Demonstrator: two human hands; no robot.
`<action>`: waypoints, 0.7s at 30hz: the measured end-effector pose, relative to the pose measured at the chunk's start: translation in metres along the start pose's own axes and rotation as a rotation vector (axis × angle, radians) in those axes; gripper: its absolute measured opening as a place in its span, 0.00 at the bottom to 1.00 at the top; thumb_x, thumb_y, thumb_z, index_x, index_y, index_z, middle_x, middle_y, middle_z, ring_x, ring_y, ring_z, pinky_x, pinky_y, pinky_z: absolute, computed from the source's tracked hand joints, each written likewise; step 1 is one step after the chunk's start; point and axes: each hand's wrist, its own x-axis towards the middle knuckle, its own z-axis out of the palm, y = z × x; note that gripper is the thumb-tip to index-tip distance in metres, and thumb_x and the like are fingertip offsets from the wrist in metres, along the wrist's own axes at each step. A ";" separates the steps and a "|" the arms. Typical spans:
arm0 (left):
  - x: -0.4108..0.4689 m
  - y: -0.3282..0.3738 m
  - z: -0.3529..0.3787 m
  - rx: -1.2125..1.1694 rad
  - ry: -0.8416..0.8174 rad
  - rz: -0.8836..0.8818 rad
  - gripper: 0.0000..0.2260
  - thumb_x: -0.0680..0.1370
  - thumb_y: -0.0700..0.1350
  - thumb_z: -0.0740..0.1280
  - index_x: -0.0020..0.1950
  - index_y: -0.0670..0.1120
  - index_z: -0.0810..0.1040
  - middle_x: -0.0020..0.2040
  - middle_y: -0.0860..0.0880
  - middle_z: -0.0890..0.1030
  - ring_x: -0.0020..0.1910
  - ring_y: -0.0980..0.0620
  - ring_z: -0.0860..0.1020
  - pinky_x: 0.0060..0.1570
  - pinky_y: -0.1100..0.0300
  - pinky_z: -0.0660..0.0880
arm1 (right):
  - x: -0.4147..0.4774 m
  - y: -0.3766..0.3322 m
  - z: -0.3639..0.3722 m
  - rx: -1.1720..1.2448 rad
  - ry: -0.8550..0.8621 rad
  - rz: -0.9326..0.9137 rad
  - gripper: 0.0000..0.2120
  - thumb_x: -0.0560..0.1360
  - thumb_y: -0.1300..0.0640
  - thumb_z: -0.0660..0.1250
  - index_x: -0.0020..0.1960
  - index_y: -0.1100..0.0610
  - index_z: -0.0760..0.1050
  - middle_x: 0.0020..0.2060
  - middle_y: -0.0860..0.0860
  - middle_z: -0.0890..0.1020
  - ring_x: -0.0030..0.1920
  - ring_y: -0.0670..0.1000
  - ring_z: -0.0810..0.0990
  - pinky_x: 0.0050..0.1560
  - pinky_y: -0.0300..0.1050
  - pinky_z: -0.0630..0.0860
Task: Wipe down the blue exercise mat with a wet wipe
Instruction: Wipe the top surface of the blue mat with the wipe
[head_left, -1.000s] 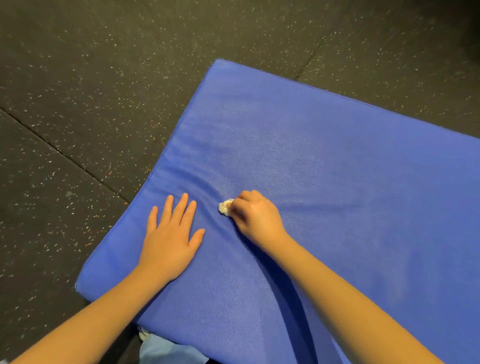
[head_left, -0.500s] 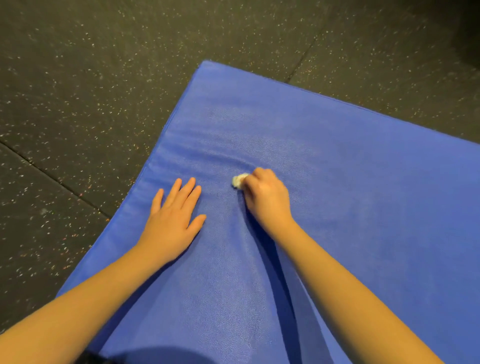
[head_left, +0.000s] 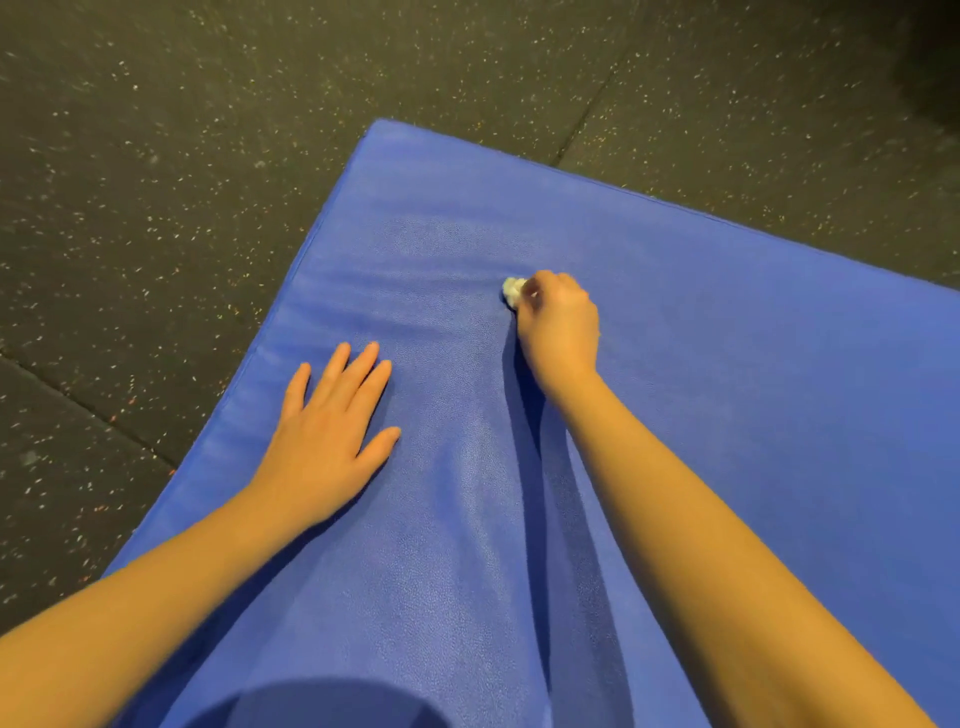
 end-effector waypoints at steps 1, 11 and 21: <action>0.009 0.001 -0.002 -0.001 -0.015 0.001 0.33 0.77 0.61 0.47 0.77 0.45 0.61 0.78 0.48 0.57 0.77 0.46 0.51 0.73 0.42 0.48 | 0.001 -0.002 0.001 0.015 0.002 0.010 0.11 0.79 0.57 0.63 0.46 0.66 0.77 0.43 0.62 0.78 0.41 0.64 0.76 0.39 0.56 0.72; 0.020 0.003 0.015 0.217 -0.074 0.045 0.30 0.81 0.60 0.45 0.75 0.43 0.65 0.76 0.43 0.63 0.74 0.40 0.59 0.68 0.39 0.54 | 0.048 0.017 -0.011 -0.139 0.031 0.051 0.09 0.80 0.61 0.60 0.50 0.65 0.76 0.47 0.61 0.75 0.40 0.61 0.74 0.35 0.49 0.63; 0.022 0.004 0.018 0.220 -0.069 0.046 0.30 0.82 0.58 0.41 0.74 0.41 0.64 0.75 0.42 0.63 0.75 0.39 0.58 0.68 0.38 0.55 | 0.099 0.024 -0.025 -0.168 -0.036 0.017 0.06 0.77 0.66 0.57 0.48 0.63 0.73 0.46 0.61 0.69 0.40 0.57 0.64 0.38 0.48 0.59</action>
